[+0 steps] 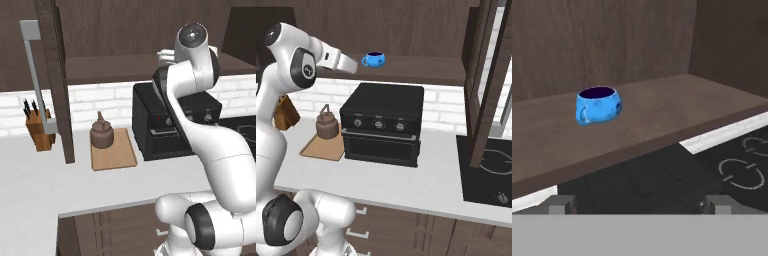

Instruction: Pick the kettle from the counter and place it on the tray. Then pick the mug from the cabinet and place it on the tray. Then close the cabinet doors.

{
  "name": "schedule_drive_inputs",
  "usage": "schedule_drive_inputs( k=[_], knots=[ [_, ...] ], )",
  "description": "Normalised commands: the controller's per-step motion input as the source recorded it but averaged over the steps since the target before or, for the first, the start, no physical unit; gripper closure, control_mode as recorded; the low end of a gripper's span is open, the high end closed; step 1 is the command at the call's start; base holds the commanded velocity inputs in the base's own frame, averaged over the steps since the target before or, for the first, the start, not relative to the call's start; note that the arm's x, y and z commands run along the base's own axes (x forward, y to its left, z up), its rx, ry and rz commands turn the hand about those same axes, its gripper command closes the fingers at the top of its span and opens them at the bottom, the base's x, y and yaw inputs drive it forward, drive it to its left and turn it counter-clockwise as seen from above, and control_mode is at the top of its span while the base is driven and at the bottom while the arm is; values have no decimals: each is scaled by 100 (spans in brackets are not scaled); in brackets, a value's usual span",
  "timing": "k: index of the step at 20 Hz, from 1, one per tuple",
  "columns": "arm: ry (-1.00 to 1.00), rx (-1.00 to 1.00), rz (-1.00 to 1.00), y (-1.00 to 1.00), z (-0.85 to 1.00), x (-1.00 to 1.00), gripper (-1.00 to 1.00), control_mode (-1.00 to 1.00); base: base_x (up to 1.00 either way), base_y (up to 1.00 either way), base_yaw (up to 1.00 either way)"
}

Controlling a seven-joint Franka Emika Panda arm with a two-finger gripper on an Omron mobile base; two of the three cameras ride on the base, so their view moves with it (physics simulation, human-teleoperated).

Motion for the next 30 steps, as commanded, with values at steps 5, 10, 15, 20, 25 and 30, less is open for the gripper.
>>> schedule_drive_inputs(
  k=[5, 10, 15, 20, 25, 30],
  knots=[
    [2, 2, 0, 0, 2, 32, -100, -100, 0, 0, 0],
    [0, 2, 0, 0, -6, 29, -100, -100, 0, 0, 0],
    [0, 3, 0, 0, -5, 27, -100, -100, 0, 0, 0],
    [0, 1, 0, 10, -12, 23, -100, -100, 0, 0, 0],
    [0, 0, -3, 13, -17, 23, -100, -100, 0, 0, 0],
    [0, 0, -7, 1, -8, 25, -100, -100, 0, 0, 0]
  ],
)
